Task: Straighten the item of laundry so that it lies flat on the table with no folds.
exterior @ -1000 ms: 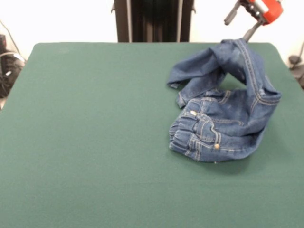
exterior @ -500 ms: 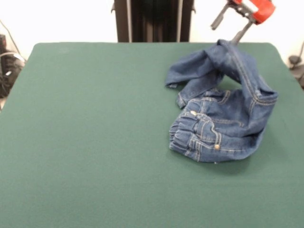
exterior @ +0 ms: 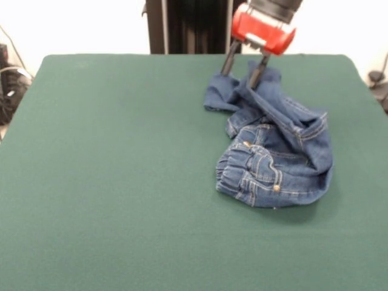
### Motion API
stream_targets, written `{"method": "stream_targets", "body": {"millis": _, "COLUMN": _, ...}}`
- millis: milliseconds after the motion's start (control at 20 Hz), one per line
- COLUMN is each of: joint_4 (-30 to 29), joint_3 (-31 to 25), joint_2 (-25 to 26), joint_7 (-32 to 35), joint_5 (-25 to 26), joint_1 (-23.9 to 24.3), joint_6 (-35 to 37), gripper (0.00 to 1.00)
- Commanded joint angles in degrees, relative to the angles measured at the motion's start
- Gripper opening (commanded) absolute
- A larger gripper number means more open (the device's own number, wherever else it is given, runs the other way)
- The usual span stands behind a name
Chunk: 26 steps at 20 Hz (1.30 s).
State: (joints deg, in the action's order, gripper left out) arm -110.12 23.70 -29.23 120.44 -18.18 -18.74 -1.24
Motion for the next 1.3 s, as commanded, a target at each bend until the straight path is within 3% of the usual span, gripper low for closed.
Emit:
{"method": "stream_targets", "body": {"millis": 50, "joint_4": -8.5, "joint_3": -27.89, "joint_2": -6.81, "joint_7": 5.51, "joint_5": 7.57, "joint_1": 7.09, "joint_6": 0.35, "gripper": 1.0}}
{"method": "stream_targets", "body": {"millis": 150, "joint_4": -9.67, "joint_3": -31.65, "joint_2": -6.9, "joint_7": 6.7, "joint_5": 8.55, "joint_1": 10.39, "joint_6": 0.39, "gripper": 1.0}}
{"method": "stream_targets", "body": {"millis": 650, "joint_4": -10.19, "joint_3": -34.44, "joint_2": -9.32, "joint_7": 7.94, "joint_5": 11.02, "joint_1": 13.38, "joint_6": 1.71, "gripper": 1.0}}
{"method": "stream_targets", "body": {"millis": 1300, "joint_4": -9.66, "joint_3": -30.63, "joint_2": -16.75, "joint_7": 4.88, "joint_5": 10.68, "joint_1": 11.87, "joint_6": 13.36, "gripper": 1.0}}
